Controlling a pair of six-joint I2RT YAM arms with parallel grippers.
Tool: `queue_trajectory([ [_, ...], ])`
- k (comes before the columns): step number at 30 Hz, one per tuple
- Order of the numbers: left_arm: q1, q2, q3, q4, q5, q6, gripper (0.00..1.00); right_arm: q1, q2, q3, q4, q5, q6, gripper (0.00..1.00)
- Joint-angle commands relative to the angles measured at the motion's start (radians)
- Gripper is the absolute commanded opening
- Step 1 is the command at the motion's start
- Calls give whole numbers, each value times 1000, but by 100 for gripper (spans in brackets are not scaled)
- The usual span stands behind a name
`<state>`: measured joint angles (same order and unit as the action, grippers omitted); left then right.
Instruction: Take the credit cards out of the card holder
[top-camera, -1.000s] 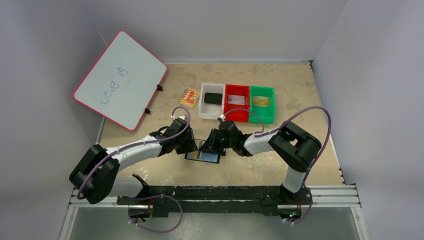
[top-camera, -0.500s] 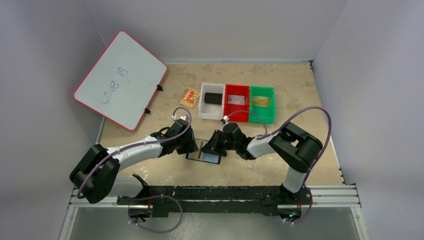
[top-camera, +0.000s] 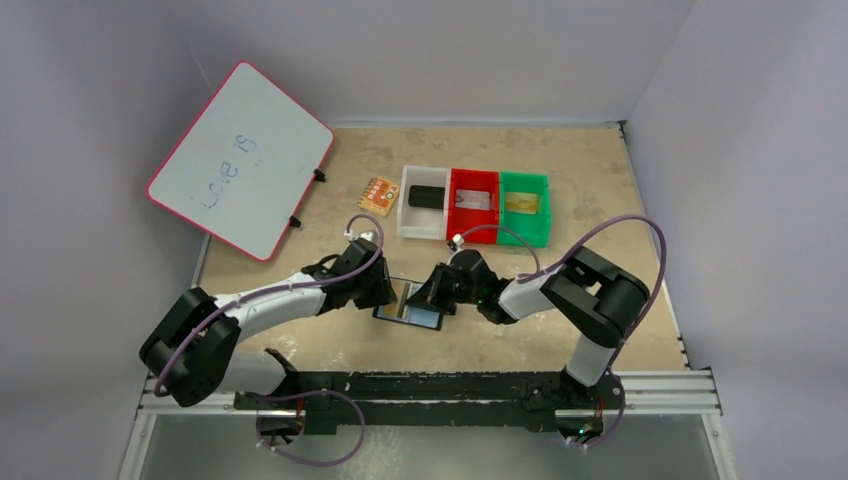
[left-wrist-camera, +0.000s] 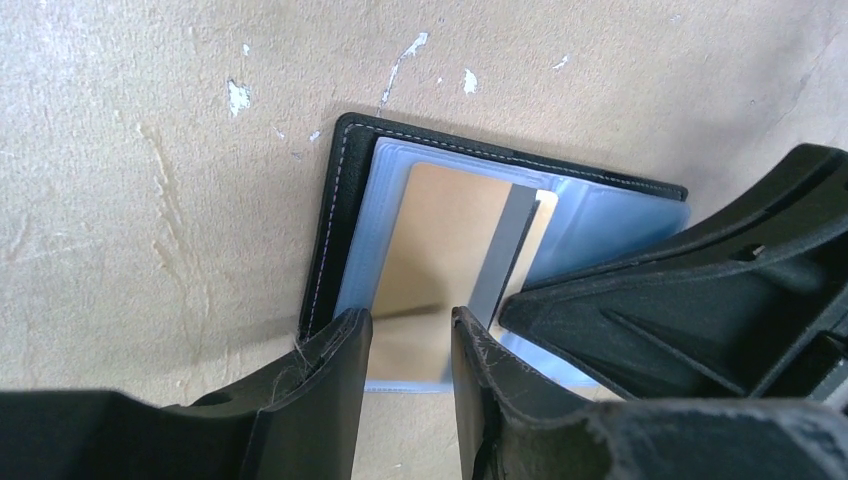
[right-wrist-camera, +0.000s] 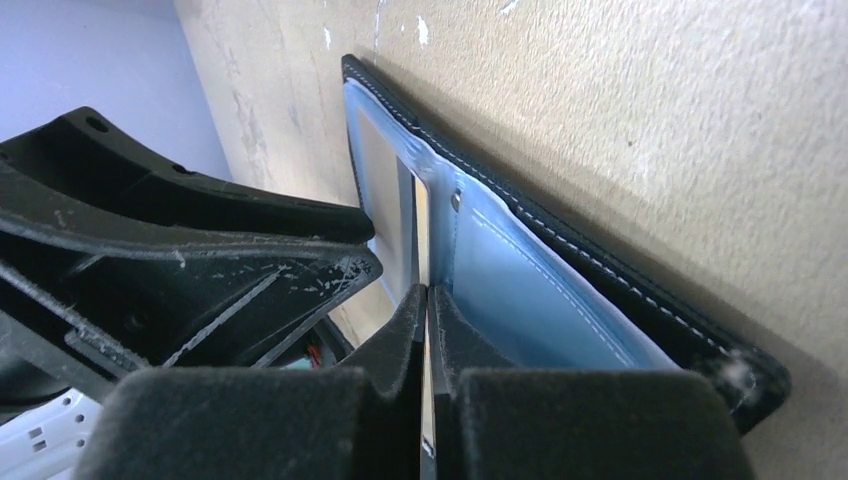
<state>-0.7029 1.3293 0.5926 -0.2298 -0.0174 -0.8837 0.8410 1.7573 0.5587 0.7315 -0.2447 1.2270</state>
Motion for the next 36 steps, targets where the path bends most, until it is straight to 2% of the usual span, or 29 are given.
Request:
queue_trajectory([
  [1,-9,15,-19,-25,-11,-20,36,-9,-70,-25,-20,30,13,0],
  [12,-9,24,-11,-28,-8,-16,36,-13,-116,-55,-89,43,21,0],
  [14,-10,22,-16,-18,0,-14,36,-15,-117,-80,-46,44,38,0],
  [21,-11,30,-11,-6,22,-2,33,-19,-41,-10,-28,9,21,11],
  [25,-12,33,-10,-10,32,4,31,-22,-38,-23,4,28,46,22],
  [28,-12,32,-13,-18,17,1,27,-24,-47,-55,45,45,72,26],
  [30,-13,24,-14,-16,10,-3,26,-26,-47,-69,79,40,71,23],
  [36,-15,21,-13,-22,-1,-6,24,-28,-70,-96,99,51,72,2],
])
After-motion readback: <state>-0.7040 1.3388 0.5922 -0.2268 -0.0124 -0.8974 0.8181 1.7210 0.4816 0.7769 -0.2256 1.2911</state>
